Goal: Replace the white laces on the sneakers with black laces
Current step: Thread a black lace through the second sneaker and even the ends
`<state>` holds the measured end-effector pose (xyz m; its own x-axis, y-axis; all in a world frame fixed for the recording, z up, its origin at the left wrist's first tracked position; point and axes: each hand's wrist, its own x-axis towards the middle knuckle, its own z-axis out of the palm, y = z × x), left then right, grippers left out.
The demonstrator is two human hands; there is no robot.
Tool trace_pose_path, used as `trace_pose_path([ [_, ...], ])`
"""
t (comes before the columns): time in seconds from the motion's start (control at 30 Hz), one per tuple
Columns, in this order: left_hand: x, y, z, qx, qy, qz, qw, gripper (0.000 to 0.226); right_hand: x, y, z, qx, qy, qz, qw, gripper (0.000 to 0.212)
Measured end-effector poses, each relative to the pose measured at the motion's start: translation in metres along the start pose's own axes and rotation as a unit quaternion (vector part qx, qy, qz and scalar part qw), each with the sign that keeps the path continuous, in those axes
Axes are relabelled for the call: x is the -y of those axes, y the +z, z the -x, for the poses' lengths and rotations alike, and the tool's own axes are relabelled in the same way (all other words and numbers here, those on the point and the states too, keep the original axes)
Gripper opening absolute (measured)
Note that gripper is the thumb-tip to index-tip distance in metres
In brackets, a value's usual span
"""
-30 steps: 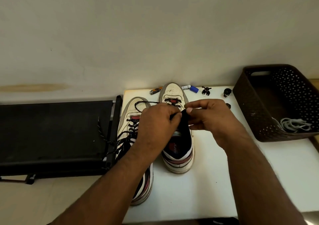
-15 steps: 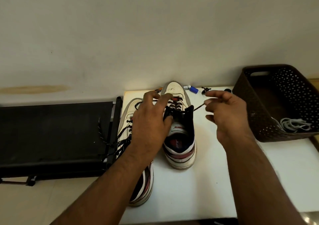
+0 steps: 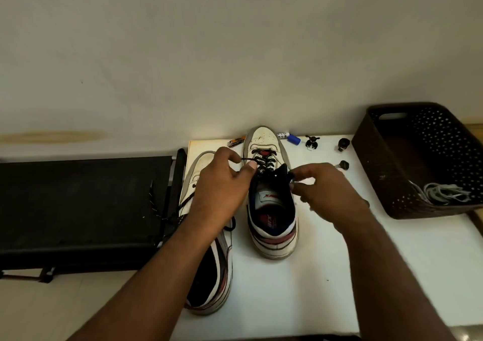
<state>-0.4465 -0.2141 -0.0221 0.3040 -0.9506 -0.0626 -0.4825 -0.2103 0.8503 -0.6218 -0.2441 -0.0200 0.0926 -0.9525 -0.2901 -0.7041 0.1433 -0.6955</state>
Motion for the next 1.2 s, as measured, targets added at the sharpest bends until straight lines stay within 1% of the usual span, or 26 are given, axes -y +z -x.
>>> trace_pose_path([
  [0.07,0.003,-0.002,-0.001,0.019,0.002,-0.014,1.000,0.018,0.000,0.002,-0.004,0.004,-0.007,-0.009,1.000,0.012],
  [0.1,0.004,-0.003,-0.003,0.033,0.007,-0.018,0.999,0.018,-0.002,-0.003,-0.005,-0.033,-0.001,-0.026,0.999,0.011],
  [0.17,0.009,-0.011,-0.008,0.053,0.019,-0.018,0.998,0.022,-0.009,-0.016,-0.006,-0.168,0.030,-0.045,0.984,0.015],
  [0.27,0.013,-0.020,-0.011,0.049,0.036,-0.012,0.998,0.021,-0.025,-0.052,0.002,-0.381,0.070,0.025,0.922,0.023],
  [0.33,0.010,-0.019,-0.007,0.012,0.053,-0.022,0.998,0.017,-0.033,-0.060,0.006,-0.446,0.071,-0.005,0.892,0.026],
  [0.37,0.009,-0.018,-0.004,-0.025,0.069,-0.038,0.997,0.018,-0.029,-0.054,0.011,-0.440,0.068,-0.034,0.895,0.028],
  [0.4,0.007,-0.016,-0.002,-0.061,0.087,-0.055,0.993,0.021,-0.026,-0.043,0.012,-0.405,0.063,-0.066,0.910,0.026],
  [0.43,0.006,-0.016,0.001,-0.075,0.097,-0.069,0.990,0.027,-0.022,-0.029,0.016,-0.338,0.064,-0.096,0.934,0.022],
  [0.47,0.003,-0.015,0.002,-0.053,0.087,-0.082,0.991,0.037,-0.015,-0.013,0.020,-0.238,0.080,-0.116,0.961,0.025],
  [0.5,0.000,-0.014,0.004,-0.006,0.061,-0.102,0.993,0.048,-0.004,0.001,0.026,-0.127,0.102,-0.124,0.979,0.030],
  [0.53,-0.002,-0.013,0.005,0.045,0.030,-0.140,0.989,0.056,0.007,0.013,0.031,-0.048,0.125,-0.148,0.980,0.032],
  [0.57,-0.001,-0.012,0.005,0.079,0.010,-0.183,0.980,0.058,0.016,0.022,0.033,-0.010,0.139,-0.203,0.969,0.028],
  [0.6,-0.001,-0.010,0.004,0.091,0.004,-0.200,0.976,0.056,0.023,0.027,0.033,-0.017,0.142,-0.281,0.949,0.024],
  [0.63,0.001,-0.009,0.003,0.092,0.001,-0.179,0.980,0.050,0.026,0.030,0.030,-0.038,0.134,-0.365,0.921,0.019],
  [0.7,0.002,-0.002,0.002,0.079,-0.024,-0.038,0.996,0.038,0.031,0.036,0.027,-0.074,0.134,-0.497,0.854,0.011],
  [0.77,0.001,0.002,0.000,0.049,-0.065,0.114,0.990,0.025,0.031,0.042,0.023,-0.105,0.160,-0.547,0.815,0.007],
  [0.8,0.001,0.002,-0.001,0.031,-0.079,0.156,0.984,0.022,0.031,0.042,0.021,-0.121,0.163,-0.560,0.803,0.006],
  [0.87,0.003,0.001,-0.003,0.003,-0.087,0.187,0.978,0.022,0.029,0.030,0.017,-0.173,0.131,-0.599,0.771,0.010],
  [0.93,0.005,0.000,-0.005,-0.020,-0.085,0.206,0.975,0.023,0.024,0.007,0.013,-0.236,0.069,-0.630,0.736,0.012],
  [0.97,0.006,0.000,-0.006,-0.027,-0.086,0.217,0.972,0.024,0.020,-0.002,0.012,-0.250,0.044,-0.637,0.728,0.011],
  [1.0,0.006,0.002,-0.006,-0.033,-0.090,0.227,0.969,0.023,0.016,-0.005,0.013,-0.244,0.036,-0.633,0.734,0.008],
  [1.03,0.005,0.004,-0.005,-0.037,-0.096,0.237,0.966,0.021,0.013,-0.003,0.015,-0.219,0.050,-0.617,0.755,0.004],
  [1.1,0.004,0.010,0.000,-0.040,-0.114,0.269,0.956,0.012,0.013,0.014,0.021,-0.123,0.119,-0.553,0.815,0.010],
  [1.13,0.004,0.013,0.003,-0.037,-0.127,0.291,0.947,0.007,0.017,0.025,0.024,-0.076,0.145,-0.533,0.830,0.010],
  [1.17,0.003,0.015,0.005,-0.030,-0.142,0.319,0.937,0.003,0.020,0.033,0.027,-0.055,0.159,-0.524,0.835,0.009],
  [1.2,0.004,0.017,0.007,-0.021,-0.160,0.347,0.924,0.002,0.023,0.039,0.028,-0.059,0.159,-0.520,0.837,0.008],
])
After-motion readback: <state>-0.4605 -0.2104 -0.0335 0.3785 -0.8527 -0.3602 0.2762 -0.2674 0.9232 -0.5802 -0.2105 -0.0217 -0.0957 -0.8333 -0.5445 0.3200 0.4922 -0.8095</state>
